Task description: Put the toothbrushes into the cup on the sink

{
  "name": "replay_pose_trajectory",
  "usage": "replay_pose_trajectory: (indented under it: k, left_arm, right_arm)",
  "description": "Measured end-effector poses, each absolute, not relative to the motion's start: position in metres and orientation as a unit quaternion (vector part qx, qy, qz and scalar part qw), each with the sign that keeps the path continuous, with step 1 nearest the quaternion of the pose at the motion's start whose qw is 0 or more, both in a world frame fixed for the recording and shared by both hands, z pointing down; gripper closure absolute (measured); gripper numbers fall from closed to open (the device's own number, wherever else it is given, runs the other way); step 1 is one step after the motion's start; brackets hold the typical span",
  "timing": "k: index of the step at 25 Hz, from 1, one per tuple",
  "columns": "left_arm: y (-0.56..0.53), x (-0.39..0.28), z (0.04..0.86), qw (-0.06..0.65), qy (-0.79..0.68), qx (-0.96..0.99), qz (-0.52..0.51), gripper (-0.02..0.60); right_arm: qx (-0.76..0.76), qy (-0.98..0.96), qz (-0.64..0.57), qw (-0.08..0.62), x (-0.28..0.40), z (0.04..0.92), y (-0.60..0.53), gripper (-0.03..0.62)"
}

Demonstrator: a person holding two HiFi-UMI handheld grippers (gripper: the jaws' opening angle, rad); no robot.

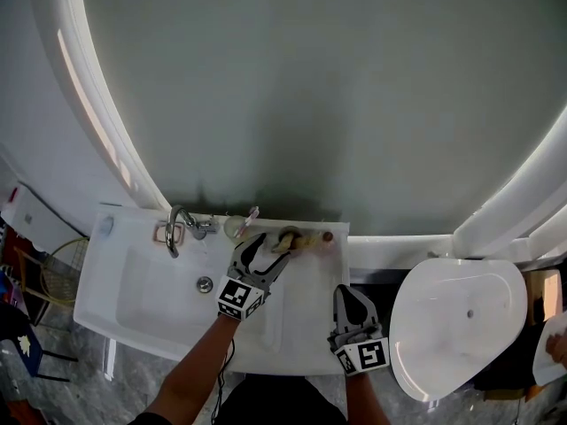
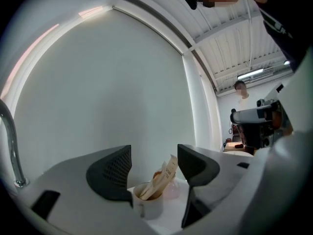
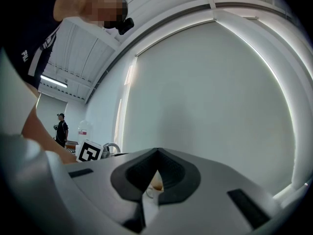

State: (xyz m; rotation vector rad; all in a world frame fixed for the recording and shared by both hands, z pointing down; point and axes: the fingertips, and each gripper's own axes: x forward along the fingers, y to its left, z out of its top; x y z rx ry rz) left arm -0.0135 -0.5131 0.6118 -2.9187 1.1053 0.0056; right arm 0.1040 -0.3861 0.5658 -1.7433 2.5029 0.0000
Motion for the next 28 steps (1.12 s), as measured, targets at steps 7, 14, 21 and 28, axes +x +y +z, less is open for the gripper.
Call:
replay_pose_trajectory:
  k: [7, 14, 21, 28]
  left_arm:
    - [-0.496, -0.030, 0.590, 0.006, 0.368, -0.930, 0.002, 0.305]
    - [-0.484, -0.059, 0.543, 0.004, 0.408, -0.913, 0.032, 0.305]
    - [-0.461, -0.083, 0.514, 0.007, 0.432, -0.900, 0.055, 0.306]
    - [-0.435, -0.089, 0.512, 0.006, 0.449, -0.892, 0.048, 0.522]
  right_arm:
    - [-0.566, 0.823, -0.007, 0.045, 0.101, 0.544, -0.389, 0.566]
    - [-0.554, 0.832, 0.005, 0.032, 0.094, 0.518, -0.395, 0.568]
    - [-0.545, 0.838, 0.009, 0.039, 0.089, 0.506, -0.393, 0.566]
    - [-0.543, 0.838, 0.007, 0.043, 0.088, 0.499, -0.387, 0.568]
